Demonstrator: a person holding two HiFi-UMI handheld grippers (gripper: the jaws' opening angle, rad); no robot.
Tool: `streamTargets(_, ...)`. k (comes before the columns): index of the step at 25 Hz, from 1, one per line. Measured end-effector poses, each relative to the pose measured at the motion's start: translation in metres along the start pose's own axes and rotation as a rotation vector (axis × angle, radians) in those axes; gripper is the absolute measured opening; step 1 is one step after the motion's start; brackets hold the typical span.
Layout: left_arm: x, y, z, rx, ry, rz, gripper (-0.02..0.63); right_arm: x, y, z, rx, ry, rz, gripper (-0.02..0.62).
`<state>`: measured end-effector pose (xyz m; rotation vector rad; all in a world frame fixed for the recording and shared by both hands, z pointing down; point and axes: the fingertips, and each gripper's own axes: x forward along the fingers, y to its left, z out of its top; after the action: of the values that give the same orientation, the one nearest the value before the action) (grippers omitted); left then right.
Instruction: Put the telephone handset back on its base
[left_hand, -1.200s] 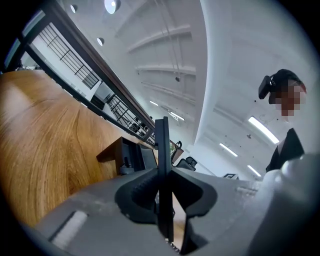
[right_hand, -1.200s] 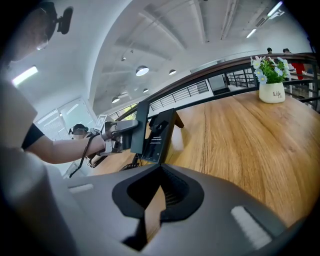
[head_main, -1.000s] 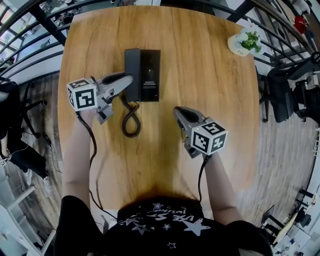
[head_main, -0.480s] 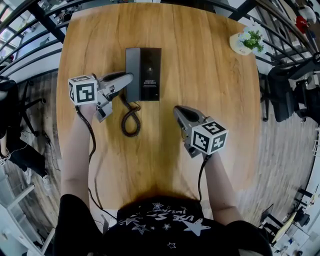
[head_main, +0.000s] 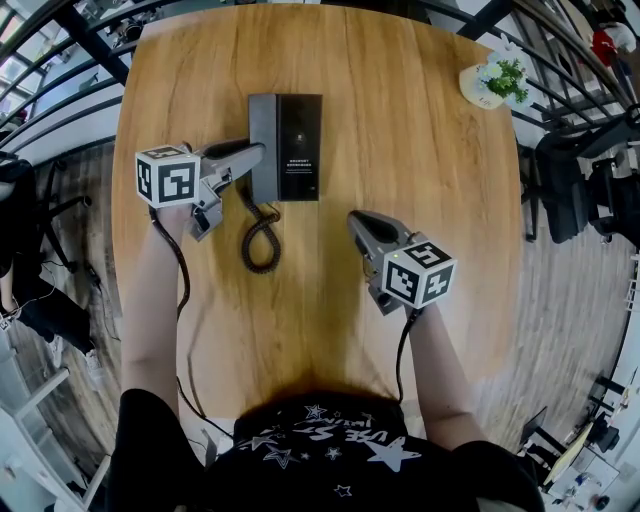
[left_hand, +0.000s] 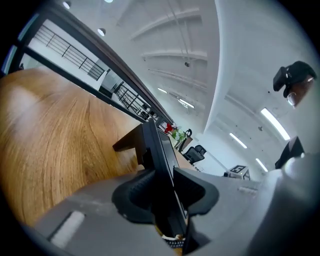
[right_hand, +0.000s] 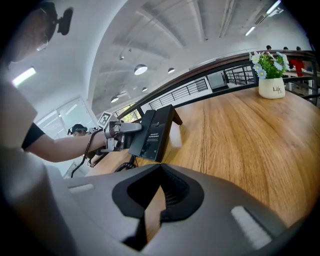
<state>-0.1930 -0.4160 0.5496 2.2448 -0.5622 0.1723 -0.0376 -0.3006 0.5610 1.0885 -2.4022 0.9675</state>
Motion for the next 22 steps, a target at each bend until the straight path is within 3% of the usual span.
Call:
streamTargets(5, -0.001, 0.0, 0.0, 0.072, 0.029, 0.048, 0.126, 0.0, 0.001, 0.0, 0.002, 0.001, 0.004, 0.002)
streamTargets(15, -0.01, 0.004, 0.009, 0.06, -0.024, 0.081, 0.107, -0.003, 0.0, -0.001, 0.003, -0.001, 0.0, 0.002)
streamTargets(22, -0.009, 0.004, 0.01, 0.026, -0.052, 0.037, 0.101, 0.0, 0.002, -0.003, 0.007, 0.006, 0.006, 0.002)
